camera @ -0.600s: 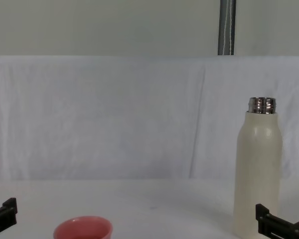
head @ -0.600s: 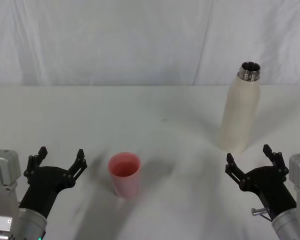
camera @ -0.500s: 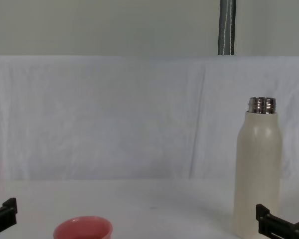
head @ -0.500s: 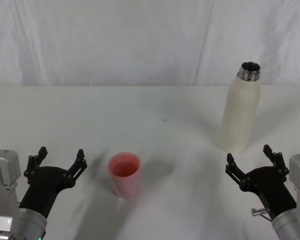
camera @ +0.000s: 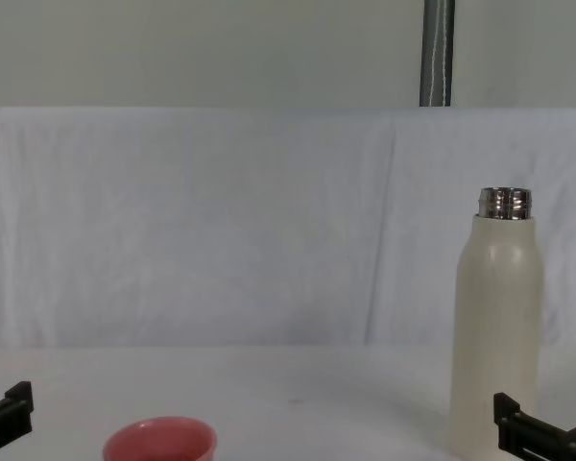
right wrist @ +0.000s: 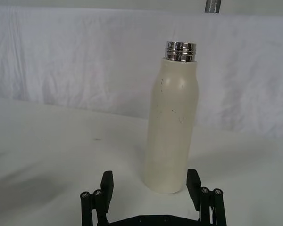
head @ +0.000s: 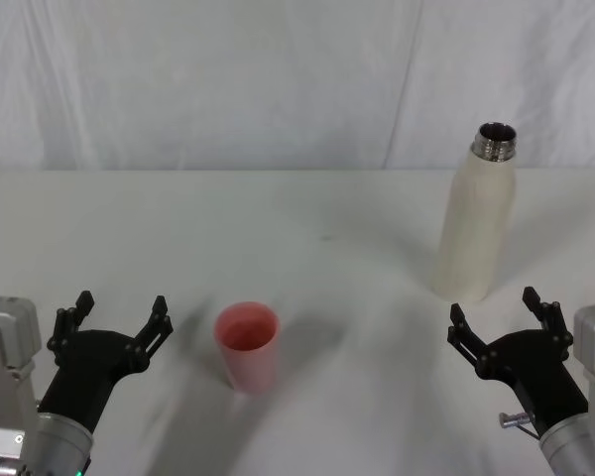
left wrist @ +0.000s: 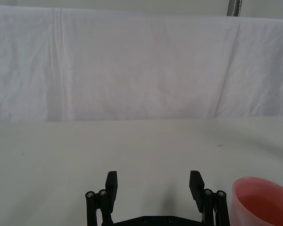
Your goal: Grasp the thermos with one hand and pour water into the cup lid.
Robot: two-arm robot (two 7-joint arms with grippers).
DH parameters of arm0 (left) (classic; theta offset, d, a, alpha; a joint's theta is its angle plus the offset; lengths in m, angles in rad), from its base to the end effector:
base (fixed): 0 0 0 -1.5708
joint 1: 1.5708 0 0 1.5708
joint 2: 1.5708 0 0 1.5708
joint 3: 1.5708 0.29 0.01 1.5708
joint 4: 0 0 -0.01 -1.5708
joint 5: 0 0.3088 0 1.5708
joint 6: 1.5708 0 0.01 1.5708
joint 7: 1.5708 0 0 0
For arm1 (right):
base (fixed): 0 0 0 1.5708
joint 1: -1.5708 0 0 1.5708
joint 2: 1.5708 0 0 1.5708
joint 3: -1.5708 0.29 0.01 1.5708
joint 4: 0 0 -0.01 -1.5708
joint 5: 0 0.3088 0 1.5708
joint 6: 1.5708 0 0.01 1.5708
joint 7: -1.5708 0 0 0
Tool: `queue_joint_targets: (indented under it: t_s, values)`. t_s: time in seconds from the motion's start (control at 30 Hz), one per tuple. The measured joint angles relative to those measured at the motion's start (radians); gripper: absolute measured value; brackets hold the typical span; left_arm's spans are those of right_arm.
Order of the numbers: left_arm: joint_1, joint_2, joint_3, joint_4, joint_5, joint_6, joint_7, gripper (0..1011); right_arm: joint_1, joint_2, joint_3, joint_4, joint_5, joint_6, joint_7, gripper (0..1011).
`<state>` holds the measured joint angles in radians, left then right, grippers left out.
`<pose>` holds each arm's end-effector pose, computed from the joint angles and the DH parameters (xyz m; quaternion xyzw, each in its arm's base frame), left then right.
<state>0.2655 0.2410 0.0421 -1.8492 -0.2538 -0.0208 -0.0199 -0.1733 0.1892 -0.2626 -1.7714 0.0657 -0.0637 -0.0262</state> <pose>0.2529 0.0376 -0.2853 -0.0174 0.0064 0.6616 0.7496 0.2658 0.0383 -0.2976 -0.0015 -0.0414 -0.6058 0.7946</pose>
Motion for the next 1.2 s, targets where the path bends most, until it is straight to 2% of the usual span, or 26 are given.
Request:
queue_joint_targets:
  t_s: [1.2]
  values:
    - [0.0, 0.0, 0.0, 0.0, 0.0, 0.0, 0.0, 1001, 0.0, 0.0, 0.0, 0.0, 0.0, 0.0, 0.0, 1001]
